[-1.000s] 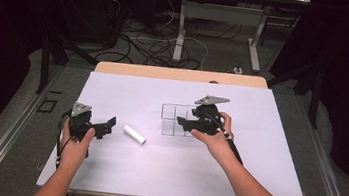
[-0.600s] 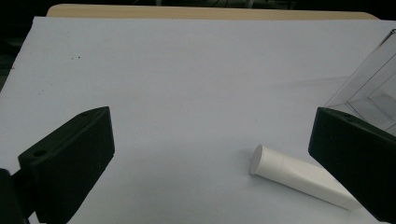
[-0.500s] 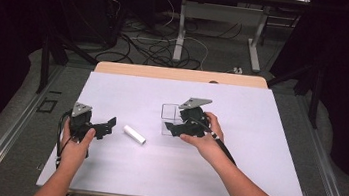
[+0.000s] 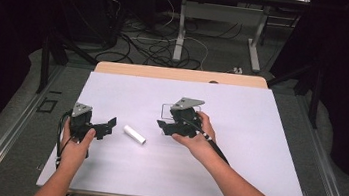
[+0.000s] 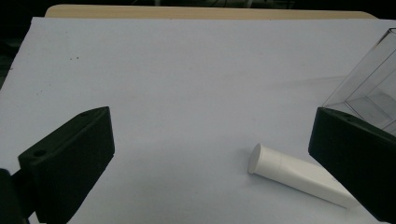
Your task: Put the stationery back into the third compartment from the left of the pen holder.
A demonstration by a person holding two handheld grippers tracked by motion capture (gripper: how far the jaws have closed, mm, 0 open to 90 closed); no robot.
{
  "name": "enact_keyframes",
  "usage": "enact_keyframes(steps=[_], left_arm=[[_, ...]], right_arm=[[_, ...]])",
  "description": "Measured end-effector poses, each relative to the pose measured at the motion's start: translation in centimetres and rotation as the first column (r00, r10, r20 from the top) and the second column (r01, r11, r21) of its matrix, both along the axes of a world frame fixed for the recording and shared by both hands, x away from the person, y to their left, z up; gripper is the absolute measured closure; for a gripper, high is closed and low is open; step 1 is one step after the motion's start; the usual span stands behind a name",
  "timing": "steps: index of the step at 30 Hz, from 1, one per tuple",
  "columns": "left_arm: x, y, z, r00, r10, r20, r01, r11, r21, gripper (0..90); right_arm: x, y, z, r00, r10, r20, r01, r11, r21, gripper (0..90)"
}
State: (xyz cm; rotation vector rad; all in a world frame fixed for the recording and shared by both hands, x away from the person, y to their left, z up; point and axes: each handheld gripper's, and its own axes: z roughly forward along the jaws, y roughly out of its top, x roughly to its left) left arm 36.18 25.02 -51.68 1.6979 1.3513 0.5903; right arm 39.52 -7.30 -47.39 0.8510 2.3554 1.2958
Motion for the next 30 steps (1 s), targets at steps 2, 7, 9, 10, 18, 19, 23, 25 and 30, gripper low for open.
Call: enact_keyframes(steps=[2,7,9,10,18,19,23,25,30], left_arm=[[0.0,0.0,0.0,1.0,-0.001,-0.007,0.001,1.0,0.004,0.2],[-0.1,0.0,0.0,1.0,-0.002,-0.005,0.002,1.0,0.001,0.1],[-0.1,0.0,0.0,1.0,-0.001,-0.006,0.001,1.0,0.002,0.1],[-0.1,0.0,0.0,1.0,-0.001,-0.005,0.001,1.0,0.001,0.1],[-0.1,0.1,0.0,1.0,-0.001,-0.006,0.001,1.0,-0.001,0.1],[-0.1,0.0,0.0,1.0,0.001,-0.004,-0.001,1.0,-0.004,0.1],[-0.1,0.0,0.0,1.0,0.002,0.002,-0.002,1.0,-0.004,0.1],[-0.1,0.1,0.0,1.0,0.002,0.0,-0.002,1.0,-0.003,0.1],[-0.1,0.1,-0.1,1.0,0.007,-0.003,-0.008,0.9999,-0.007,0.1]], right_arm=[[-0.1,0.3,0.2,0.9998,0.02,-0.009,-0.019,0.9997,0.016,39.6],[0.0,1.5,-0.3,0.9976,0.058,-0.037,-0.059,0.9983,-0.004,41.7],[-0.1,2.0,-0.6,0.9975,0.068,-0.018,-0.069,0.9975,-0.015,41.4],[-0.1,2.2,-0.6,0.9971,0.074,-0.016,-0.075,0.997,-0.02,41.4],[-0.4,3.6,-0.7,0.9937,0.104,-0.04,-0.105,0.9945,-0.009,43.3],[-0.4,3.8,-0.8,0.993,0.11,-0.043,-0.11,0.9938,-0.013,43.3],[-0.5,4.7,-1.6,0.9888,0.129,-0.075,-0.132,0.99,-0.049,43.1],[-0.5,5.2,-2.1,0.9885,0.127,-0.082,-0.132,0.9891,-0.064,42.2],[-0.1,6.0,-3.4,0.9849,0.119,-0.126,-0.131,0.9868,-0.095,40.9]])
